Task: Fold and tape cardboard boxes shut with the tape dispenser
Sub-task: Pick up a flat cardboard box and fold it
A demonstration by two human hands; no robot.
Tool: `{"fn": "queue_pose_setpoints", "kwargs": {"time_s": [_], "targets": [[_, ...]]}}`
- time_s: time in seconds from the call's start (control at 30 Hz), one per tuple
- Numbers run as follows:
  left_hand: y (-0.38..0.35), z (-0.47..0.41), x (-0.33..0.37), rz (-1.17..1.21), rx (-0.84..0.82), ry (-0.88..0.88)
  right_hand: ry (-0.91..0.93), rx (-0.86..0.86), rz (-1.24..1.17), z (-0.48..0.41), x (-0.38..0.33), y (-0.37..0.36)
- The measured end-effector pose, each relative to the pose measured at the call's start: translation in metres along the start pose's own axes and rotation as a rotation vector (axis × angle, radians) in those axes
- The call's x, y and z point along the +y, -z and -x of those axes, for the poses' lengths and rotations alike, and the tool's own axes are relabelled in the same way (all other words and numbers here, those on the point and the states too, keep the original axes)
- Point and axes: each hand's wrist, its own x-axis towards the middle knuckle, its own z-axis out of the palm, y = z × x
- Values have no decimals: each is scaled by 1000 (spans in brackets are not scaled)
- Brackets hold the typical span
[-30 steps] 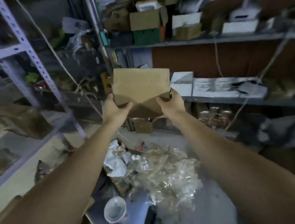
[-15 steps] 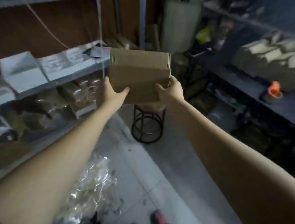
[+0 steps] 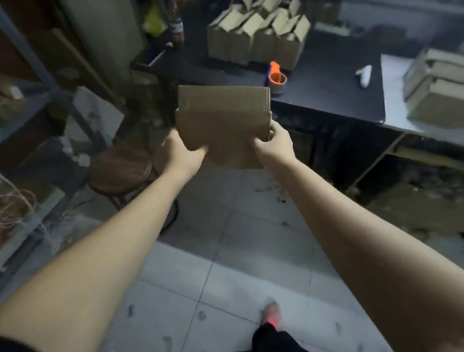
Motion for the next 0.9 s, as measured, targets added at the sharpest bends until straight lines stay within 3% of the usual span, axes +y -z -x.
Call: {"fn": "queue_pose_setpoints", "kwargs": {"time_s": [0.3, 0.9], "targets": [[-109, -39, 87, -85, -23, -36, -51, 34, -100, -102, 40, 85], [-261, -218, 155, -99, -162, -97, -197, 196, -46, -297, 52, 126]]}}
